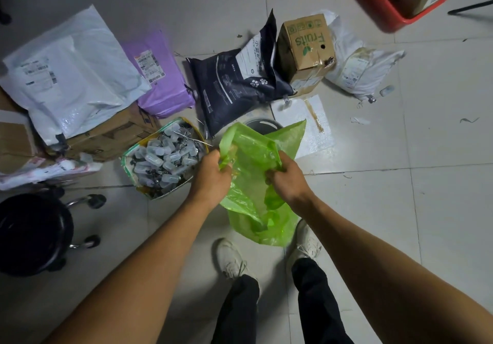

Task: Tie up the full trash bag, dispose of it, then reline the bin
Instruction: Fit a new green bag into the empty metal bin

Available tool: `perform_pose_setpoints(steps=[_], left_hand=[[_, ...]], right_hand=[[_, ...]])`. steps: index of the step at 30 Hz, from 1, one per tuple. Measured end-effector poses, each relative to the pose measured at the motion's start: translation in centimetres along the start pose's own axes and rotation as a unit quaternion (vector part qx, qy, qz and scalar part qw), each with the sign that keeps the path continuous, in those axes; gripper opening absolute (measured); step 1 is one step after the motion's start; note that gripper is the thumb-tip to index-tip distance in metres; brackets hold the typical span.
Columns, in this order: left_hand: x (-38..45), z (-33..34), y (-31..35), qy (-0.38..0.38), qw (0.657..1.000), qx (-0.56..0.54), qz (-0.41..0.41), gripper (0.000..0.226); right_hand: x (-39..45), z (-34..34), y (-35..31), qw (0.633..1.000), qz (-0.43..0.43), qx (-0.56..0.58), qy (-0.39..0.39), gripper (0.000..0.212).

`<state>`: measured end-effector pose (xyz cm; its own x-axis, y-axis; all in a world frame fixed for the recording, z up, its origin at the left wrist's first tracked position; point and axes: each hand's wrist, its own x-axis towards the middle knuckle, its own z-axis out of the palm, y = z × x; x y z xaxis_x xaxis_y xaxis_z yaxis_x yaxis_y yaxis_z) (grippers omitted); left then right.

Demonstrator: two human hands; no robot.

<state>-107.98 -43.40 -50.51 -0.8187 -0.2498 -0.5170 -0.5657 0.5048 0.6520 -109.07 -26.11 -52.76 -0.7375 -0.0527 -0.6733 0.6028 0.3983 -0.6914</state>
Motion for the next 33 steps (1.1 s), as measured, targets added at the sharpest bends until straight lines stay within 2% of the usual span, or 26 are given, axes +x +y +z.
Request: perform_pose_setpoints(steps=[7,9,16,20,24,33], left_hand=[[3.0,-1.5,-0.3,0.011,0.999,0.024,0.034,0.015],[3.9,-2.2,0.2,0.020,0.999,0.022,0.043,0.010],[4.2,-4.1,3.3,0.059,0.997,0.000,0.052,0.020],[3.6,-4.5,4.6,0.058,0.997,-0.009,0.044,0.023],[3.5,-3.8,4.6,0.063,0.997,0.007,0.043,0.022],[5.8,0.6,0.5,0.072,0.995,0.045,0.047,0.015]], right_hand=[[1.9,1.3,-1.3,0.997,0.004,0.051,0.051,0.018],[2.5,1.0,-2.0,0.997,-0.006,0.048,0.063,0.022],[2.3,-0.4,-5.8,0.995,-0.032,0.048,0.076,0.020],[1.5,-1.6,-6.7,0.996,-0.041,0.042,0.064,0.021],[1.7,-1.9,-6.4,0.997,-0.041,0.039,0.047,0.035],[5.7,-0.8,-0.1,0.999,0.012,-0.033,0.037,0.081]])
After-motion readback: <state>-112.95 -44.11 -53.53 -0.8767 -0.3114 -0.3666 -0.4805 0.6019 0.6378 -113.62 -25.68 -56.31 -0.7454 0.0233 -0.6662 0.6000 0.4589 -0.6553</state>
